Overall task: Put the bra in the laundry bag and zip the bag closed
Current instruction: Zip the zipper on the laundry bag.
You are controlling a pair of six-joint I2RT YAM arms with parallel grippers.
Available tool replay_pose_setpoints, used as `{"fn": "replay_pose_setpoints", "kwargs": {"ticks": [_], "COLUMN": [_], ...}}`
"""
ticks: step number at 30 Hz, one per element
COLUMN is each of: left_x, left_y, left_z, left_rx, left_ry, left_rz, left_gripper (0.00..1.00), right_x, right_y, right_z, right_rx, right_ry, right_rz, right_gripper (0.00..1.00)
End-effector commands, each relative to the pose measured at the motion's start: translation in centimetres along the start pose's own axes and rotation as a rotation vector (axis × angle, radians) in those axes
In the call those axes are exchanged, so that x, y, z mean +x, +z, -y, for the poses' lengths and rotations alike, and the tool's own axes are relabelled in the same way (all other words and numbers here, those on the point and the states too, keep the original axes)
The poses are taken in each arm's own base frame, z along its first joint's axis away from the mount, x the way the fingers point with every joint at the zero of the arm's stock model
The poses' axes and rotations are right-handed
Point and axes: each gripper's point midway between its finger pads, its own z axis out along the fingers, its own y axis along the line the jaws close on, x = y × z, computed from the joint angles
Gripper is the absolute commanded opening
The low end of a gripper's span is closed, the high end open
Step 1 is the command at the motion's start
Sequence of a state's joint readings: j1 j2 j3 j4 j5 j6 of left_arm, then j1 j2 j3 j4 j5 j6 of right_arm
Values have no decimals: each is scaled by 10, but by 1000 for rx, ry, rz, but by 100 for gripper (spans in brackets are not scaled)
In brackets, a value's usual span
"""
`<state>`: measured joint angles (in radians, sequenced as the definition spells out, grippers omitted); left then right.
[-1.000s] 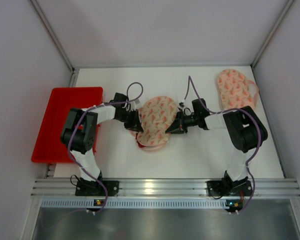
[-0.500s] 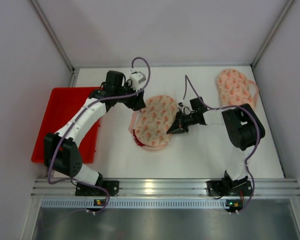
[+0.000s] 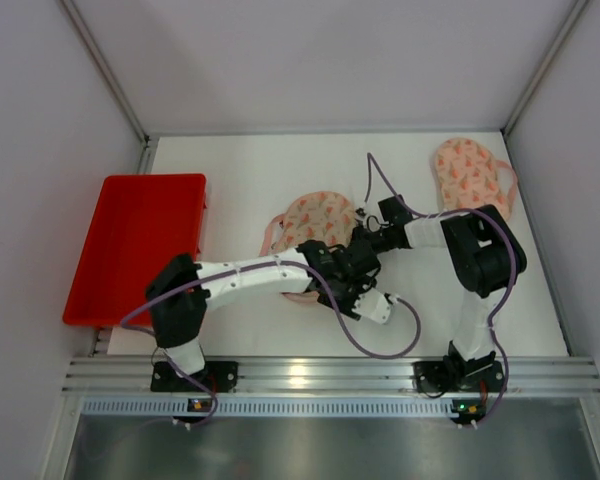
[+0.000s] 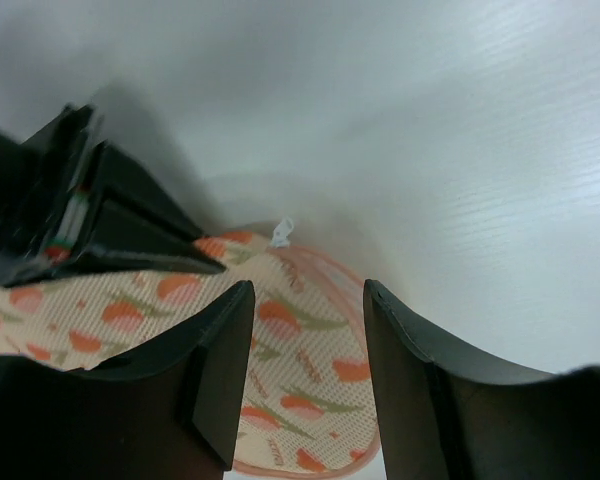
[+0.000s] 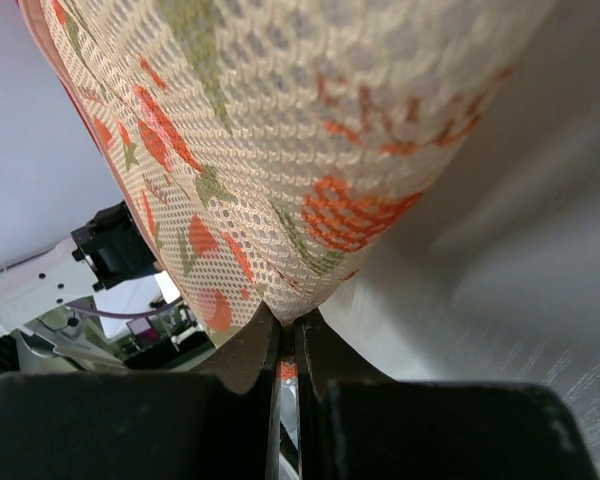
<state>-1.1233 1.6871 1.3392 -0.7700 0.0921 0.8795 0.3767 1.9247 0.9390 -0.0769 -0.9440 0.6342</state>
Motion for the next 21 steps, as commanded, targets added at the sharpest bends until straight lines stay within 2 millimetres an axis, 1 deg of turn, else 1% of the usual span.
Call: {"fn": "replay_pose_setpoints", "kwargs": {"ticks": [1,2,3,4,5,6,7,8,10,11,14,16,17,18,19,21], "left_x": [10,12,4,3,5,1,4,10,11,17,25,32,30,30,33,32], "left_y": [18,22,26,29,39,40,42,52,56,61,67,70,70,73,72,72], "left_z": [-6,-3,-7,-10,-8,-14,-17,-13,-17,-20,-24,-21,-23,-21,-17,-19], "left_rx": [11,32,27,23,40,28,21,48,44,39,26,48,48,66,92,86], "left_ry": [208,227,250,257,263,268,275,282,288,293,302,310,305,293,291,287], "left_rz": [-189,-217,-223,-236,-258,-260,-290,-325,-352,-388,-444,-478,-481,-489,-507,-508], "left_gripper": [53,53,53,53,53,53,53,53,53,53,53,53,54,53,53,52], "right_x": [-7,-6,-6,-6,-6,-6,-6,-5,-5,-5,-4,-5,-5,-5,-5,-5], "right_y": [-1,-1,-1,-1,-1,-1,-1,-1,-2,-2,-1,-1,0,-1,0,0], "right_z": [-9,-10,-11,-11,-12,-13,-14,-13,-14,-12,-12,-13,-13,-13,-14,-14], "right_rx": [-9,-6,-6,-5,-6,-6,-4,-3,2,6,9,8,8,8,8,8], "right_ry": [-37,-37,-40,-40,-39,-43,-42,-41,-43,-40,-39,-40,-42,-41,-43,-42], "right_rz": [2,4,5,6,5,6,8,7,11,12,9,11,10,11,10,10], "right_gripper": [0,0,0,0,0,0,0,0,0,0,0,0,0,0,0,0]}}
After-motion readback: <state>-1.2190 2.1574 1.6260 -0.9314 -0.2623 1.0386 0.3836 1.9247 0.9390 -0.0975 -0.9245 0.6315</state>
